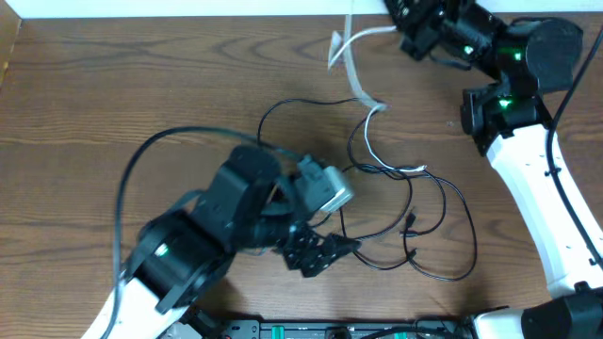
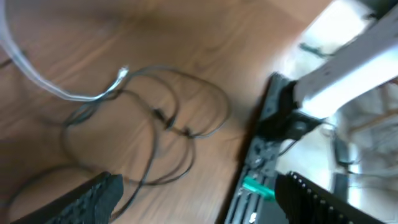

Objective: Untangle cables

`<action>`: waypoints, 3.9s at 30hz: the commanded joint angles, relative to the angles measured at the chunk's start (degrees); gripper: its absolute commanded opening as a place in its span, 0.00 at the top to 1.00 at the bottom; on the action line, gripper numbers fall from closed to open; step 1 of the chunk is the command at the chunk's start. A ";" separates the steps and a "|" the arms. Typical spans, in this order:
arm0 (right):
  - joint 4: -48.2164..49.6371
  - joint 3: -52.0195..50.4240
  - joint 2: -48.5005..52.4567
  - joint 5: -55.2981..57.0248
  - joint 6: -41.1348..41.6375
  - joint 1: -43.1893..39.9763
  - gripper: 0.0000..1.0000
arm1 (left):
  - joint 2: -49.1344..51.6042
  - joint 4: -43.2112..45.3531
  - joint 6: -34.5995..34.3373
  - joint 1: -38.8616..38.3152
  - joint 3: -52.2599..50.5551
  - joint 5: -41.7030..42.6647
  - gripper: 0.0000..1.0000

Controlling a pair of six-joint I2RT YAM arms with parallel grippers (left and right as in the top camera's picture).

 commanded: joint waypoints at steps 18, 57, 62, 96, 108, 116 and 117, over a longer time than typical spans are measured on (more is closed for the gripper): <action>-81.13 -0.35 1.57 51.19 -27.39 -21.70 0.99 | -1.95 -6.27 -1.75 0.24 0.07 -8.87 0.16; -88.24 -9.14 19.93 42.05 -28.24 -9.53 0.75 | 2.38 -6.32 -1.79 0.24 0.07 -8.41 0.16; -89.11 -9.14 23.65 41.88 -28.24 -9.16 0.35 | 2.38 -6.29 -1.79 0.24 0.07 -8.41 0.16; -77.42 -18.32 23.76 55.32 -17.25 -4.37 0.63 | 2.38 -6.51 -1.79 0.24 0.07 -8.41 0.15; -80.74 -12.07 21.35 47.87 -17.38 -4.44 0.99 | 2.38 -6.95 -1.79 0.24 0.07 -8.41 0.15; -93.81 12.79 11.89 47.91 -23.50 -4.44 0.99 | 2.38 -7.10 -1.79 0.24 0.07 -8.41 0.16; -94.33 14.88 11.02 47.93 -23.85 -4.44 0.99 | 2.38 -7.13 -1.79 0.24 0.07 -8.41 0.15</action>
